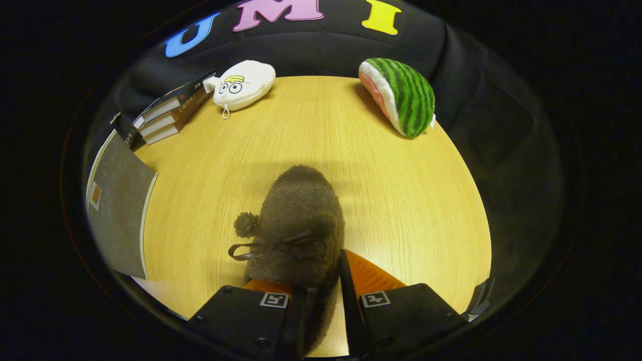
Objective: Open the storage box then place both shoes into the box .Put the left shoe in first, then the right shoe, with the right side of both shoes facing outward in a uniform manner.
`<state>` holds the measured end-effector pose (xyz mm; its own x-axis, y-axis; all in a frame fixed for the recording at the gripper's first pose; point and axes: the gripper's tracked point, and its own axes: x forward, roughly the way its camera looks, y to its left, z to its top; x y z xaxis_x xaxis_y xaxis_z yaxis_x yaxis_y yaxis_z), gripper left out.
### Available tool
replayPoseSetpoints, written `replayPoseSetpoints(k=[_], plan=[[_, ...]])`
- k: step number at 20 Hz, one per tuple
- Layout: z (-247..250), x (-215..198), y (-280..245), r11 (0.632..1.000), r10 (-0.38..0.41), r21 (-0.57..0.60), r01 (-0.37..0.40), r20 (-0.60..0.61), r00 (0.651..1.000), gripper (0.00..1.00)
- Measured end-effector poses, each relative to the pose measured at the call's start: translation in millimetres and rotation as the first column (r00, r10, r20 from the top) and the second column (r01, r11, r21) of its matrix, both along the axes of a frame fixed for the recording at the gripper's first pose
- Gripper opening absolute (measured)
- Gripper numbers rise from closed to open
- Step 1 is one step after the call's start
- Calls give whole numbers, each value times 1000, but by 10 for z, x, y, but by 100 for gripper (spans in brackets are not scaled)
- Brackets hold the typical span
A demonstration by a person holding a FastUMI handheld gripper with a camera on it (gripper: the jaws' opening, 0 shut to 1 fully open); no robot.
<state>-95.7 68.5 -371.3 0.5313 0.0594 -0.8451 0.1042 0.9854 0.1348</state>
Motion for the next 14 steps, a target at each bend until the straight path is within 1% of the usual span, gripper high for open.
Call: replayPoseSetpoints(k=[1,3,5,7,10,14], plan=[[-2,-10,-85,999,-24,-26,24,-3,1000,31],[5,-30,-69,998,-62,19,62,-31,998,8],[52,-58,-87,993,-110,46,113,-56,992,8],[205,-56,-86,989,-136,60,138,-41,990,8],[573,-30,2,988,-136,78,135,11,991,8],[1118,57,234,989,-118,95,111,66,991,8]])
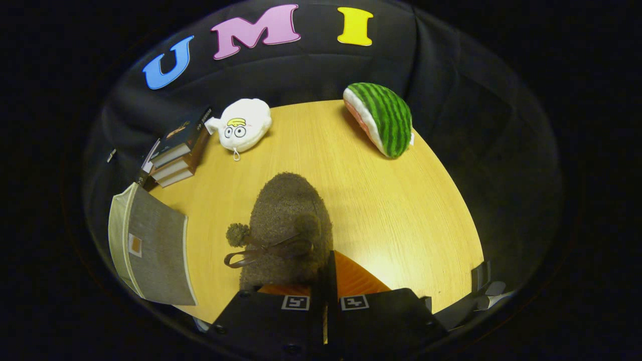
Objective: Open the storage box then place both shoes into the box .Put the left shoe in first, then the right shoe, with the right side of both shoes facing outward in a uniform manner.
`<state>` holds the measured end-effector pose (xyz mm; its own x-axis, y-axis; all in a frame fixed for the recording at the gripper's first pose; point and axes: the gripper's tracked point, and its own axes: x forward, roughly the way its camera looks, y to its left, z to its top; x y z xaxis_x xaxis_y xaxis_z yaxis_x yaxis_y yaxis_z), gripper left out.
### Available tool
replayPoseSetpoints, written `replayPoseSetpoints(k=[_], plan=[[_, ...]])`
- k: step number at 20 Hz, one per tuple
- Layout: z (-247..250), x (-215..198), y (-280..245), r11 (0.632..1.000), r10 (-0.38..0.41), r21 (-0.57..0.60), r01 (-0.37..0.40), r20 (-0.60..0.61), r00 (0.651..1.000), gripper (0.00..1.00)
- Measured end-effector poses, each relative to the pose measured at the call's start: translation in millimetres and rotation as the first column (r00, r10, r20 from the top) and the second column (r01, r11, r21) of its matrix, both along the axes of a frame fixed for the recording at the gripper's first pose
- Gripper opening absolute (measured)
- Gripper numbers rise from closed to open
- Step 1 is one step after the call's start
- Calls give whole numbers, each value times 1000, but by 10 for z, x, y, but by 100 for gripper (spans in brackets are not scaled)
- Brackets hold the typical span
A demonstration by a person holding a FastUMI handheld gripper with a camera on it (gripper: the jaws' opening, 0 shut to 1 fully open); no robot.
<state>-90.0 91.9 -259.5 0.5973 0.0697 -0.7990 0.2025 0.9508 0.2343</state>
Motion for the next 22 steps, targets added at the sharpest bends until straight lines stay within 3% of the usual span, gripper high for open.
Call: replayPoseSetpoints(k=[10,13,22], plan=[[1125,241,1168,985,65,156,-76,73,995,8],[1289,266,1568,974,73,208,-84,63,995,8],[1475,291,2683,947,209,240,-216,52,976,8]])
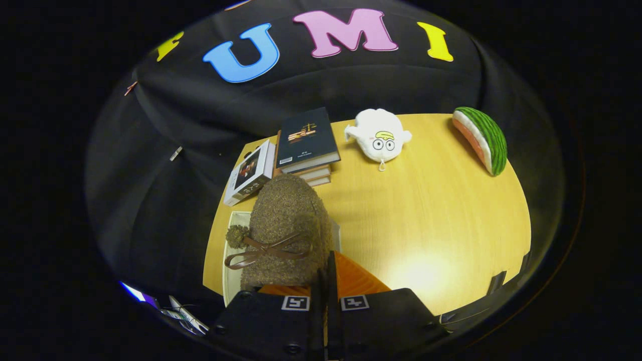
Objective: Open the storage box then place both shoes into the box .Put the left shoe in first, then the right shoe, with the right side of both shoes facing outward in a uniform manner.
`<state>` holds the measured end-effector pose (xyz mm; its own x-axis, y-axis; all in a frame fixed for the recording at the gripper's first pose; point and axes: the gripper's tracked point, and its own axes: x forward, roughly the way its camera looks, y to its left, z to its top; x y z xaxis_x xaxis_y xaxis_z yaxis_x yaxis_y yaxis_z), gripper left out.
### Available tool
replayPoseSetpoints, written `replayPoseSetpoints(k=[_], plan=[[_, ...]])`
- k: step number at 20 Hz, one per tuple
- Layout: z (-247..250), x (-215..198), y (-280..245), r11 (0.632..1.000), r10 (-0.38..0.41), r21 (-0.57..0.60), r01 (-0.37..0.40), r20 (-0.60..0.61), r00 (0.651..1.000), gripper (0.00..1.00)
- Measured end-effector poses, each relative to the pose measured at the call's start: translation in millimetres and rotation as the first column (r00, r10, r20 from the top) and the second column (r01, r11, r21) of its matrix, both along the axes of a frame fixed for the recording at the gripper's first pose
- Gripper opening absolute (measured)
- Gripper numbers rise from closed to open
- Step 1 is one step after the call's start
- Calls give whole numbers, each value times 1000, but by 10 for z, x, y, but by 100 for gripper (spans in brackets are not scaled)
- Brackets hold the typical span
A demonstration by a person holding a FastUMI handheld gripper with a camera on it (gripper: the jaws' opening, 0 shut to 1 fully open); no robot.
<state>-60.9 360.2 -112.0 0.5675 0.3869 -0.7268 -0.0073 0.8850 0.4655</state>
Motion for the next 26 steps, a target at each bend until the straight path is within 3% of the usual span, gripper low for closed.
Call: replayPoseSetpoints(k=[5,9,15,21,25,26], plan=[[-263,-6,272,995,55,-79,-57,-22,998,8],[-535,-36,318,987,55,-148,-64,-59,997,8],[-625,-204,414,972,74,-216,-92,-92,993,8],[-633,-208,395,965,70,-251,-80,-49,996,12],[-533,-260,500,974,96,-203,-100,-29,995,32],[-488,-299,537,975,112,-190,-115,-26,993,50]])
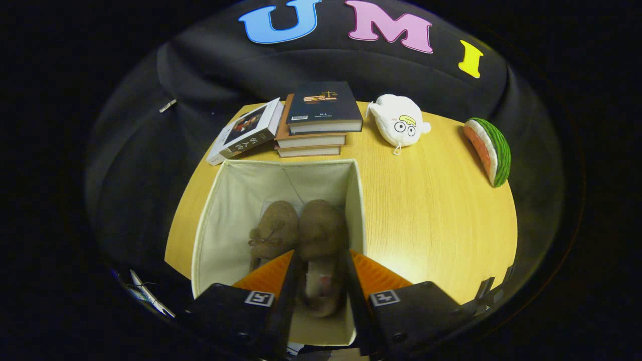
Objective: Open the storage box then place both shoes into the box .Put the left shoe in first, then the right shoe, with the right side of both shoes facing outward in a uniform manner.
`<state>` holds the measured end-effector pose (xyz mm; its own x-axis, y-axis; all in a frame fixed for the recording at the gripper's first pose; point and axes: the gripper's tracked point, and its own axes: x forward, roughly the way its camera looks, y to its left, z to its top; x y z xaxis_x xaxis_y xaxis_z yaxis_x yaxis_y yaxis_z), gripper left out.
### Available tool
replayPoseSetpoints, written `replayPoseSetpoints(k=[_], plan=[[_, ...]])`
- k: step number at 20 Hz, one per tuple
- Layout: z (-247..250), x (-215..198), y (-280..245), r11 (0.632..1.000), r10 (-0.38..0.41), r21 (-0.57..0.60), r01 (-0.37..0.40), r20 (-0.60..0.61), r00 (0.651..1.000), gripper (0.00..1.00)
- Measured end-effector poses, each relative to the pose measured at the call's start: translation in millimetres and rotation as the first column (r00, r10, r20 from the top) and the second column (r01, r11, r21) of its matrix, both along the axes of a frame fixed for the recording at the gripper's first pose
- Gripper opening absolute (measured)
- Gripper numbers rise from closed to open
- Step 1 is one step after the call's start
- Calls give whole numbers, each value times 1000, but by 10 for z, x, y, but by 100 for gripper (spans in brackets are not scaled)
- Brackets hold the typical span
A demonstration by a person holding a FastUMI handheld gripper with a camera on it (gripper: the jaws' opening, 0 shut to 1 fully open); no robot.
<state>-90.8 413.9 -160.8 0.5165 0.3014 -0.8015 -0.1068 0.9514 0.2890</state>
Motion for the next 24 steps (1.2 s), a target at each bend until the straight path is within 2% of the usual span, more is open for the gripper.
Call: replayPoseSetpoints(k=[2,4,13,20,24], plan=[[47,-31,24,1000,21,12,-21,13,1000,85],[71,-45,28,999,28,15,-28,27,999,95],[227,131,-273,997,-29,74,21,109,994,99],[217,443,-957,988,-137,95,124,146,980,99],[297,627,-1497,981,-188,84,173,231,955,99]])
